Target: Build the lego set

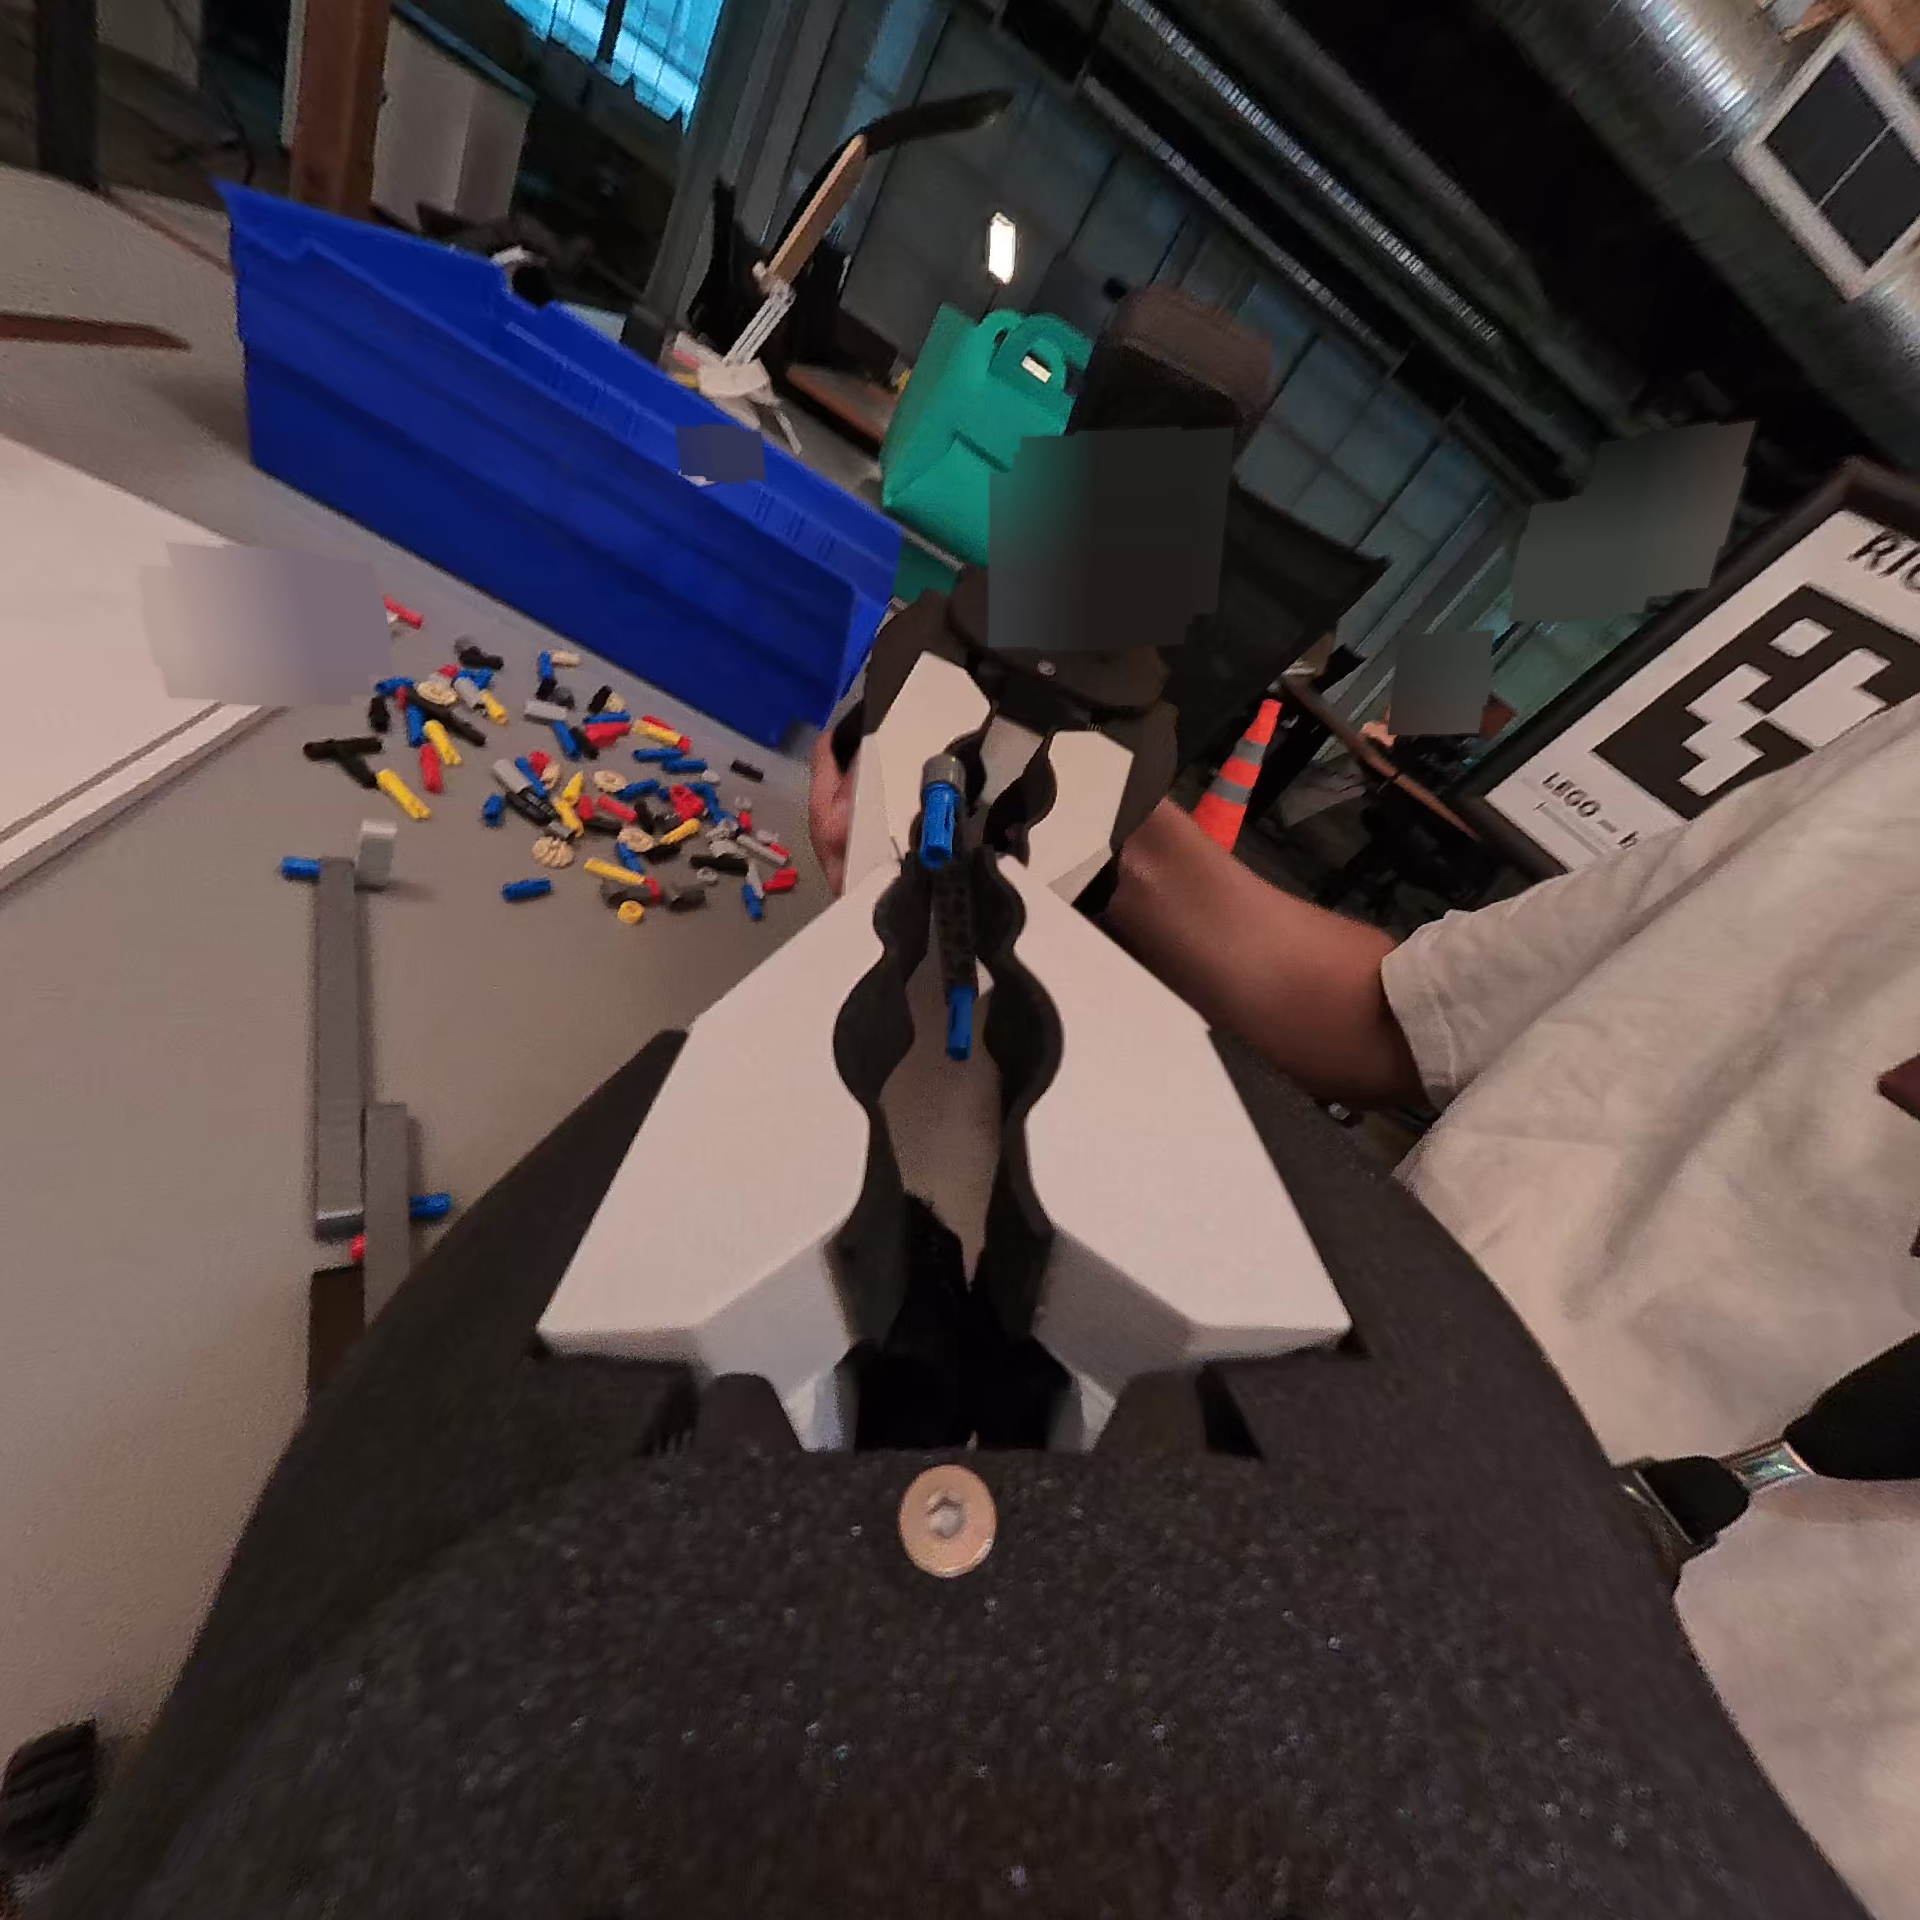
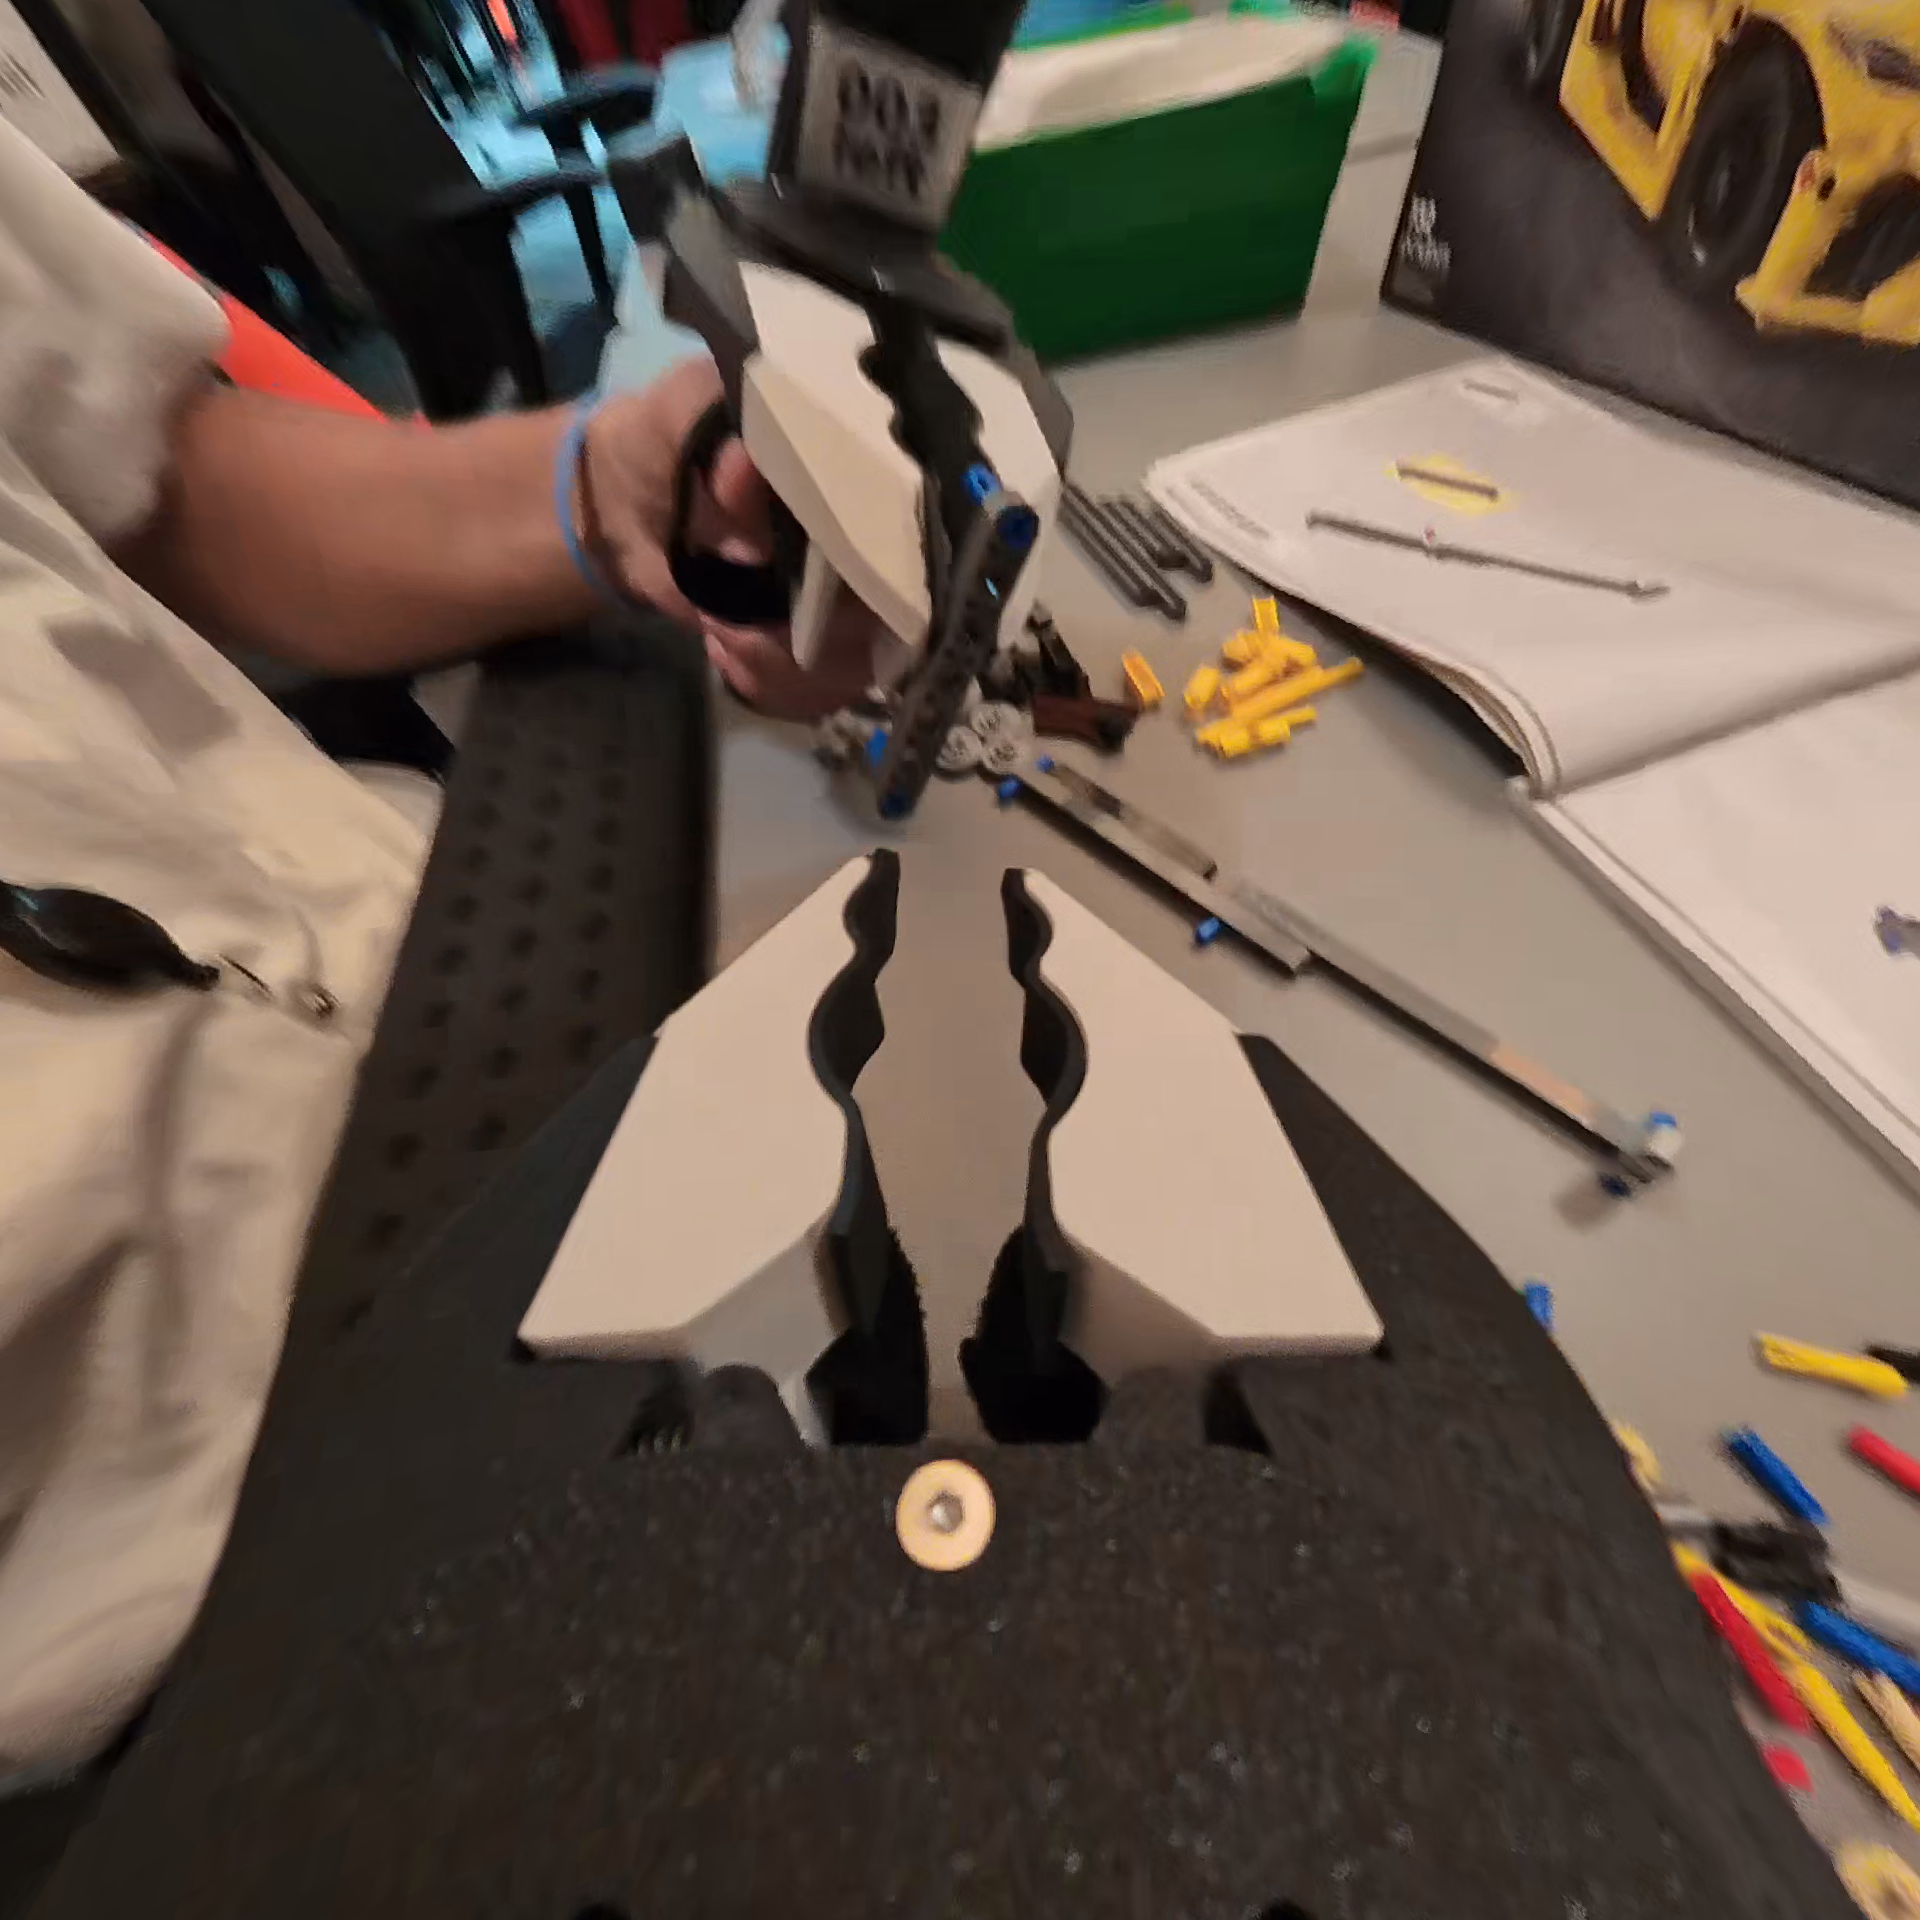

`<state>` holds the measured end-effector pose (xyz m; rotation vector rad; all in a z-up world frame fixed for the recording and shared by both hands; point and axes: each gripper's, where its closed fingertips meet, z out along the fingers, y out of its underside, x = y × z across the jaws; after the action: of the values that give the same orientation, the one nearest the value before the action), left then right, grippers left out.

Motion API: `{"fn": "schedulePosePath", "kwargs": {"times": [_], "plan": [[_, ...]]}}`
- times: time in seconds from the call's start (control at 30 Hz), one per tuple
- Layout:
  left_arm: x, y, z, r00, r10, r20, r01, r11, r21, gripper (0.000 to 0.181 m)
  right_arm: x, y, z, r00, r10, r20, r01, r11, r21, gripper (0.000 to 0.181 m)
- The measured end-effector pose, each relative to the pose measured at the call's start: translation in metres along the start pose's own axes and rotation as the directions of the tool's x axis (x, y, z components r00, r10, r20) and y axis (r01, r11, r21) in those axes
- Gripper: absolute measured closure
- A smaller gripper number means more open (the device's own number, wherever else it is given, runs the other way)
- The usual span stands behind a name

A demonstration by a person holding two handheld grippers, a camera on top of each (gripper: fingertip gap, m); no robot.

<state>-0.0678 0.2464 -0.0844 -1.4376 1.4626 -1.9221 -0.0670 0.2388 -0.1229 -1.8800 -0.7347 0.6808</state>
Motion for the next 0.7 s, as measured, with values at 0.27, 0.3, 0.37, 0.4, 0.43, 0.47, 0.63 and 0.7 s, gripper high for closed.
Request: {"fn": "schedulePosePath", "kwargs": {"times": [0.27, 0.3, 0.37, 0.4, 0.43, 0.47, 0.63, 0.7], "plan": [[0.006, -0.013, -0.015, 0.998, -0.025, -0.052, 0.030, 0.995, 0.095, 0.175, -0.017, -0.026, 0.011, 0.993, 0.015, 0.120, -0.025, 0.996, 0.088, 0.166], [0.004, -0.013, -0.017, 0.999, -0.018, -0.039, 0.022, 0.995, 0.100, 0.176, -0.019, -0.027, 0.012, 0.989, 0.038, 0.145, -0.050, 0.995, 0.085, 0.163], [0.004, -0.011, -0.021, 0.999, -0.001, -0.037, 0.005, 0.995, 0.097, 0.176, -0.013, -0.033, 0.016, 0.990, 0.065, 0.129, -0.077, 0.993, 0.089, 0.157], [0.007, -0.011, -0.021, 0.999, 0.006, -0.048, -0.001, 0.995, 0.097, 0.176, -0.011, -0.037, 0.018, 0.990, 0.063, 0.126, -0.076, 0.992, 0.104, 0.156], [0.009, -0.011, -0.021, 0.999, 0.017, -0.047, -0.012, 0.995, 0.098, 0.176, -0.011, -0.041, 0.019, 0.990, 0.060, 0.130, -0.075, 0.990, 0.117, 0.157], [0.010, -0.011, -0.021, 0.999, 0.032, -0.039, -0.028, 0.995, 0.094, 0.176, -0.013, -0.045, 0.020, 0.988, 0.059, 0.143, -0.077, 0.990, 0.122, 0.160], [0.000, 0.005, -0.027, 0.997, 0.050, 0.052, -0.050, 0.999, 0.004, 0.176, -0.004, -0.031, 0.021, 0.996, -0.041, 0.075, 0.046, 0.997, -0.066, 0.173], [-0.013, 0.028, -0.037, 0.982, 0.114, 0.153, -0.094, 0.987, -0.129, 0.176, 0.002, -0.019, 0.017, 0.995, -0.077, 0.060, 0.088, 0.970, -0.228, 0.173]]}}
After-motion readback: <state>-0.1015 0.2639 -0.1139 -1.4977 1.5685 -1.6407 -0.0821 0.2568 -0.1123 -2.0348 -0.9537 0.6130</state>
